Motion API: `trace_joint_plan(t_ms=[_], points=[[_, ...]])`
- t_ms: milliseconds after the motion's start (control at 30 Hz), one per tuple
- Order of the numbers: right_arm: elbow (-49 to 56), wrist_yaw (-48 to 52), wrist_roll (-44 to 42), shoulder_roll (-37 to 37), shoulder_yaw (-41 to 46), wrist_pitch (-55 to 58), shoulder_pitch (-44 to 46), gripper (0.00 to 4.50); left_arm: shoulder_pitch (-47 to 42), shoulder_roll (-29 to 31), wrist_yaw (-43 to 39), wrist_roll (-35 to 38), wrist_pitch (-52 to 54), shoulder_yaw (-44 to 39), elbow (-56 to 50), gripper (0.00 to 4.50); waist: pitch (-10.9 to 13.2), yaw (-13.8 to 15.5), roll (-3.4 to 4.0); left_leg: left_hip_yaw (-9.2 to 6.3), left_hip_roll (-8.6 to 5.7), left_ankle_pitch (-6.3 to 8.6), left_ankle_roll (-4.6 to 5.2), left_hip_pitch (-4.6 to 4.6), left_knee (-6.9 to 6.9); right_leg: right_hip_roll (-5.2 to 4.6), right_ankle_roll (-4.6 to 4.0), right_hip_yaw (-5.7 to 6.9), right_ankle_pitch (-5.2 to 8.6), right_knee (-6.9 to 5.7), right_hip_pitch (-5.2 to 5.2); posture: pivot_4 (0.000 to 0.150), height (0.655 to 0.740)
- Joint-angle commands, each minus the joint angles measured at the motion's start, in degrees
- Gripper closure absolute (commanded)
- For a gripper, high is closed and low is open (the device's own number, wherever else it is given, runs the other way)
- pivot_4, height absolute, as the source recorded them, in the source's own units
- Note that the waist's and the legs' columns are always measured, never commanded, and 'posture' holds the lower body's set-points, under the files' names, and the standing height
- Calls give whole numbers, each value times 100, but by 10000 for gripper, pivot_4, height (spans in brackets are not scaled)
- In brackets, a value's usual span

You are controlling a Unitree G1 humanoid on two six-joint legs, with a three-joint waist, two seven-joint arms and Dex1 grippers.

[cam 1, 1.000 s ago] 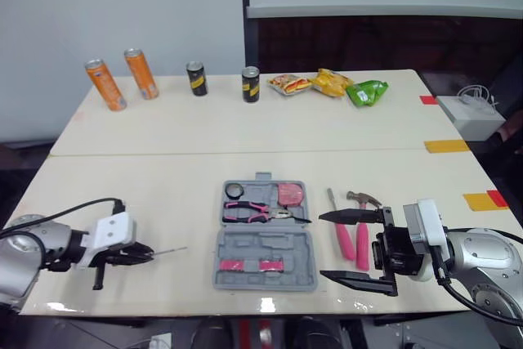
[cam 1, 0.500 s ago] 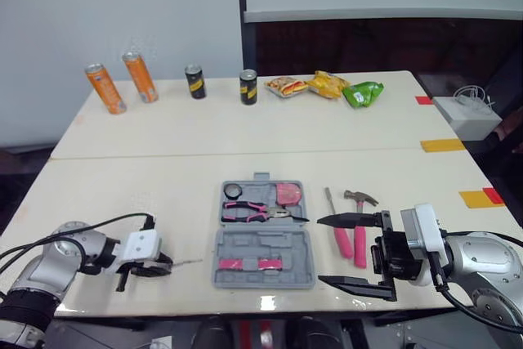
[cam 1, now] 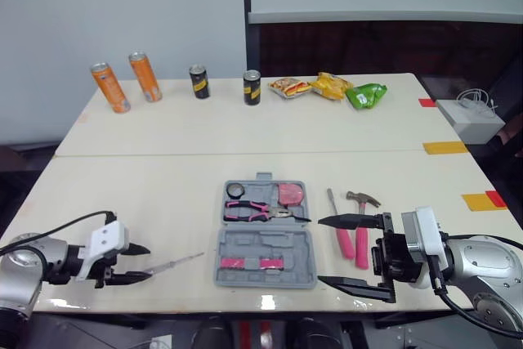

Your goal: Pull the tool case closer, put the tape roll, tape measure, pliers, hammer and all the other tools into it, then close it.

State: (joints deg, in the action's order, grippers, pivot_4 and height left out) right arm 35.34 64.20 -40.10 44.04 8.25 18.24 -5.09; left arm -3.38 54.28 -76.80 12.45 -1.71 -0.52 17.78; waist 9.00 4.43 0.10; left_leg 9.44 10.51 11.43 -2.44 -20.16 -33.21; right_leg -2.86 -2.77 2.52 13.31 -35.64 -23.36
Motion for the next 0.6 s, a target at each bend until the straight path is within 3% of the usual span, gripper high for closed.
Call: trace_joint_plan(t_ms=[33, 533, 600], points=[[209, -56, -4, -17, 23, -118, -25, 0, 67, -62, 314, 31, 237, -151, -321, 15430, -1, -5, -3, 0, 0, 0, 0, 0, 0, 0, 0, 0, 0, -1, 0, 1500, 7400], [351, 13, -151, 13, 78, -140, -19, 0, 72, -456, 855, -499, 154, 364, -776, 15430, -6, -7, -9, -1, 1, -2, 4, -1, 0, 1, 0, 0, 0, -1, 1, 1500, 7400], [358, 17, -149, 29, 96, -139, -41, 0, 97, -501, 878, -571, 58, 415, -739, 20928, -6, -5, -9, -1, 1, -2, 4, -1, 0, 1, 0, 0, 0, -2, 2, 1500, 7400]])
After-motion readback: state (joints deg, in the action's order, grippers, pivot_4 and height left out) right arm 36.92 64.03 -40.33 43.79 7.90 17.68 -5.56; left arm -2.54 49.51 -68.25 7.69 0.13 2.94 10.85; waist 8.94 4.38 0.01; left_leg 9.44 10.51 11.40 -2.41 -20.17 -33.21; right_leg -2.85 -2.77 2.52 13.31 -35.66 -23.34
